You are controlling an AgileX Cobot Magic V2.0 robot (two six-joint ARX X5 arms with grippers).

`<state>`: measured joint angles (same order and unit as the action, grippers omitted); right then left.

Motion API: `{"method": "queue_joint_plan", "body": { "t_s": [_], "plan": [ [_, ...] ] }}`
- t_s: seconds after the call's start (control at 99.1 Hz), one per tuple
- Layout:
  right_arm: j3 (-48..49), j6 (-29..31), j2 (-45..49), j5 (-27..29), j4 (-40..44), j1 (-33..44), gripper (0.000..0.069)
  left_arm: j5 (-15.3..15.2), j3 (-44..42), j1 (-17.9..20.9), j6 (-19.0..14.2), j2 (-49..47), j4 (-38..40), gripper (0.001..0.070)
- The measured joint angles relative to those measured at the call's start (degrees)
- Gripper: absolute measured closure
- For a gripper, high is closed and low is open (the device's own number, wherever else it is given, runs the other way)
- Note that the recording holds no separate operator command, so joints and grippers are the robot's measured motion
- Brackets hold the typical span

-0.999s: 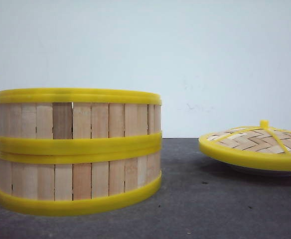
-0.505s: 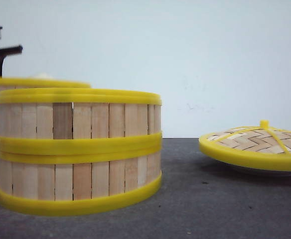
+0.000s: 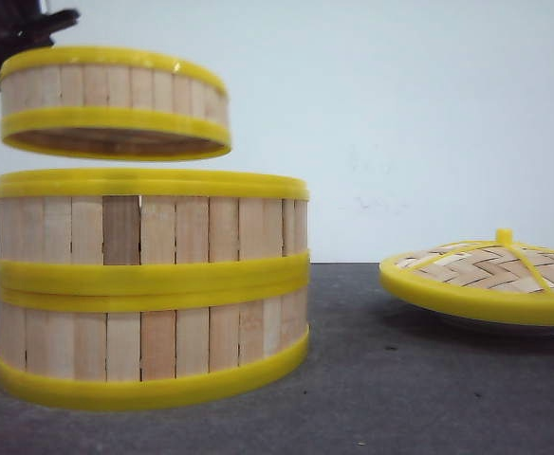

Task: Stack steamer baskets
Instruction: 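Lift the basket with the left gripper and lower it onto the stack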

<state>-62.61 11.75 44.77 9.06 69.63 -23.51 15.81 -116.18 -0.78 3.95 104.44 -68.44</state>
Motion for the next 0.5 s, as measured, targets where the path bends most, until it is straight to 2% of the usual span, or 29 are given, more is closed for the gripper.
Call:
{"method": "queue_joint_plan", "body": {
  "t_s": [0.172,0.343,0.505],
  "plan": [
    [0.0,-1.0,0.0,0.0,-0.5,0.0,0.0256,-8.1,0.9,-6.4,1.1,-7.6,-1.6,0.0687],
    [0.0,-1.4,0.0,0.0,-1.3,0.0,0.0256,-8.2,5.9,-11.9,1.1,-16.0,-0.9,0.0687],
    [0.0,-1.5,0.0,0.0,-1.3,0.0,0.0256,-11.6,14.4,-14.2,0.6,-22.8,2.6,0.0687]
  ]
}}
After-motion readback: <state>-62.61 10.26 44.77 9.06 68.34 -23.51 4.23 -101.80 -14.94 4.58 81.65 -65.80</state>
